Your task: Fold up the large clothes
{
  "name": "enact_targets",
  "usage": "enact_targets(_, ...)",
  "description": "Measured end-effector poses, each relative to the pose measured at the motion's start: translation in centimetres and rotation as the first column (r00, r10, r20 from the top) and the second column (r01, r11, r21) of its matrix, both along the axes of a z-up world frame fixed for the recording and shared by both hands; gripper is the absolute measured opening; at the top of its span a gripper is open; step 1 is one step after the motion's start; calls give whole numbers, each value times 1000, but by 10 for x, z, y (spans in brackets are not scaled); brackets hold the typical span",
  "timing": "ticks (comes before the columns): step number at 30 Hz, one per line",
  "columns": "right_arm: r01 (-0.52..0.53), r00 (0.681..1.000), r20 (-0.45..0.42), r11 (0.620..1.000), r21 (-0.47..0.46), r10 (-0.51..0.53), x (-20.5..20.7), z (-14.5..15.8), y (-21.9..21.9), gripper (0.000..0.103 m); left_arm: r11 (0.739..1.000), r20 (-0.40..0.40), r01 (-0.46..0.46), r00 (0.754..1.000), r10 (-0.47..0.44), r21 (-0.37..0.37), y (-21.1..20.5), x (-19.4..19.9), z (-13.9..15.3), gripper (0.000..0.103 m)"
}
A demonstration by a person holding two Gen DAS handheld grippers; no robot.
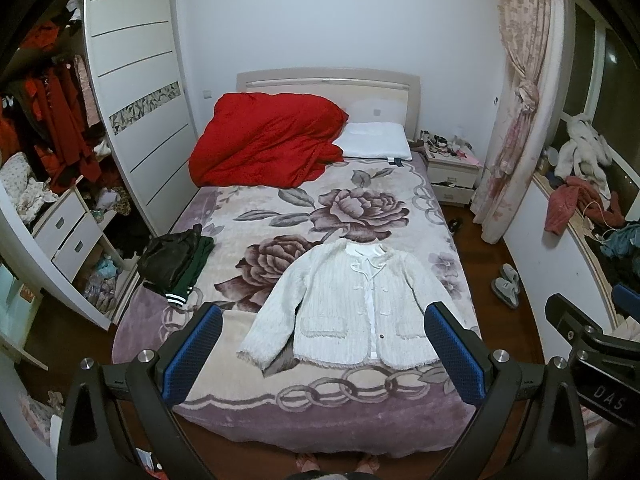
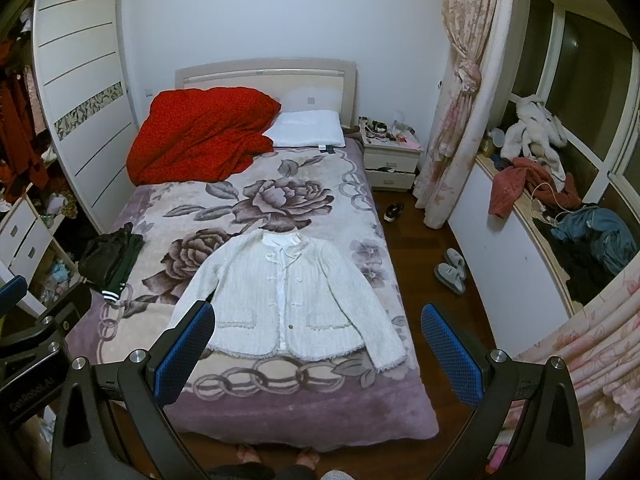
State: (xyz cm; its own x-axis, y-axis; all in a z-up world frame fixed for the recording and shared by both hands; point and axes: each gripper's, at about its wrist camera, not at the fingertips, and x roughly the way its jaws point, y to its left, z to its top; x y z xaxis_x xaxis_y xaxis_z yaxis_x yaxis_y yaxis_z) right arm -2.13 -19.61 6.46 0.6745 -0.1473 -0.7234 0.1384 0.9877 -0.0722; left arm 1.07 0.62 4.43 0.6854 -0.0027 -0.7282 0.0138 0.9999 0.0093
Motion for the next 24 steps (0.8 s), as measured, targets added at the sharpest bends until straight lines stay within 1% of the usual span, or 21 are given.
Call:
enact_targets(2,2,1000,-2,1000,0,-2,1,0,1,103,1000,2,1,1000,-1,10,-1,10,2,103)
enact_targets(4,8,1000,-4,1000,3,-8,6,7,7,103,1000,26,-2,1000,2,19,-2,25,0,103)
enact_targets(6,20,1000,-13,1000,22,-20,16,4,9,103,999,61,-5,998,3,42,-4,48,-14,103)
enact_targets(7,21,1000,-17,999,46,-21,23,-5,7,103,998,77,-13,997,9,60,-5,59,-22,103)
enact_targets(9,34,998,-46,995,96,-30,40,-32,0,103,994,93,-23,996,14,103,-1,80,-54,103)
enact_targets(10,49,997,-72,992,120,-40,51,-48,-5,103,994,87,-17,996,8,106,-1,88,-66,103)
enact_targets(11,71,994,-97,987,142,-58,62,-65,-11,103,994,65,-6,998,-1,105,-1,102,-89,103)
enact_targets(12,112,987,-130,980,165,-91,76,-88,-22,103,994,43,-5,999,0,110,-2,115,-107,103)
enact_targets(14,186,971,-182,967,175,-154,96,-129,-38,103,991,-19,-5,1000,8,136,-4,139,-152,103)
enact_targets(15,239,956,-216,954,180,-198,108,-159,-56,103,989,-58,-1,998,10,149,-7,152,-174,103)
enact_targets(16,281,941,-245,942,184,-233,116,-185,-71,102,987,-88,-2,996,16,159,-5,155,-195,103)
enact_targets(17,322,925,-274,925,201,-262,123,-211,-88,96,985,-130,-6,991,29,170,-7,166,-222,103)
enact_targets(18,366,906,-306,903,225,-291,128,-239,-107,92,985,-158,-9,987,37,173,-10,175,-243,103)
enact_targets(19,412,883,-341,880,237,-321,132,-267,-126,86,984,-180,-13,983,45,176,-10,178,-263,103)
enact_targets(21,503,830,-403,830,242,-386,137,-324,-166,86,979,-232,-28,970,75,200,-15,191,-309,103)
enact_targets(22,552,798,-436,793,256,-415,138,-358,-191,86,977,-256,-35,963,90,211,-17,197,-331,103)
enact_targets(24,629,748,-481,718,298,-457,138,-424,-237,86,967,-309,-50,942,128,248,-27,210,-380,103)
